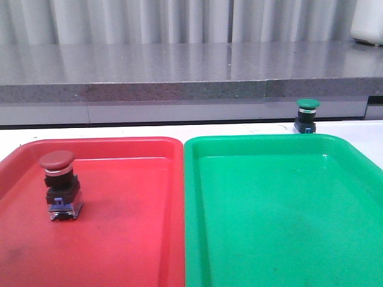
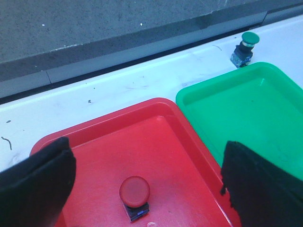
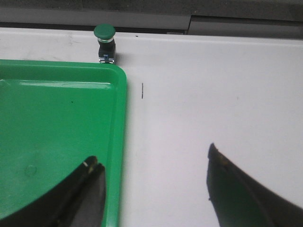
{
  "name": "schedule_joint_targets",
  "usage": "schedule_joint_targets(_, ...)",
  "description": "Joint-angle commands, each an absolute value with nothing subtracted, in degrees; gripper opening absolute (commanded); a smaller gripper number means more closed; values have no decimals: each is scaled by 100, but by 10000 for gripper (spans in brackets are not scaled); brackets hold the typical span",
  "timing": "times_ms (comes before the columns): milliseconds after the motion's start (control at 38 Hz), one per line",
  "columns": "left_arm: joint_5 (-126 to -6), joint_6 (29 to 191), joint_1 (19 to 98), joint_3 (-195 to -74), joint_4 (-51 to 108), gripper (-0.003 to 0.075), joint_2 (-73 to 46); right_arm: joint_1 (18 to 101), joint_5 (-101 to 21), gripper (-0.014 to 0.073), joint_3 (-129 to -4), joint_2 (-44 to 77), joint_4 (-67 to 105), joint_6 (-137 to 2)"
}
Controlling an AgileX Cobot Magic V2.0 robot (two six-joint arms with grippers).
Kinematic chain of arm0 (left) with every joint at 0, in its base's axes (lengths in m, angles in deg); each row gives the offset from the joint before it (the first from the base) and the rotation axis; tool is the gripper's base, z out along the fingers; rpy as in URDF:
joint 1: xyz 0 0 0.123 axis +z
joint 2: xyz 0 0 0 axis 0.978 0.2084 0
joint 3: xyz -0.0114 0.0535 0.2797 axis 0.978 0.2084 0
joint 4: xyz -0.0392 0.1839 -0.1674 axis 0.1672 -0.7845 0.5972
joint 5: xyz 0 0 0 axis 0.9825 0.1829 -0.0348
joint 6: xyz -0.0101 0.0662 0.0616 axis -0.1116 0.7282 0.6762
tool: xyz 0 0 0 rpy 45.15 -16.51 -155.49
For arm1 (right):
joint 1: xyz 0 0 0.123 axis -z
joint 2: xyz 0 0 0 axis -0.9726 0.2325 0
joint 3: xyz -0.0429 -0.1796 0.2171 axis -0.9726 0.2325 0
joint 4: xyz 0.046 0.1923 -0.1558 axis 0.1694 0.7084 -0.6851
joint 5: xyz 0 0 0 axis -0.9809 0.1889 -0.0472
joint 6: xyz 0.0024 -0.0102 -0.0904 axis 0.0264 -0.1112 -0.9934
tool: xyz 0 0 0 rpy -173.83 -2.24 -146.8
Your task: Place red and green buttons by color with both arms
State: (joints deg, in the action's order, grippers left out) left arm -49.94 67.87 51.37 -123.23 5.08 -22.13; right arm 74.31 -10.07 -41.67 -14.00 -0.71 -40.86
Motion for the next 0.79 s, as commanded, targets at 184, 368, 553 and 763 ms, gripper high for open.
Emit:
schedule_joint_targets(184, -5282, 6799, 5094, -11831, 662, 606, -3544, 7453, -1421, 486, -4366, -1327, -183, -4150)
schedule_joint_targets(368, -5282, 6799, 5094, -11662, 662, 606, -3879, 7453, -1421, 486, -4366, -1327, -183, -4150)
schedule_joint_targets(553, -5282, 6799, 5094, -11662, 662, 606, -3884, 7453, -1421, 486, -4366, -1327, -183, -4150)
schedule_joint_targets(763, -5282, 6799, 5094, -11662, 662, 606, -3884, 7453, -1421, 486, -4366, -1327, -183, -4150)
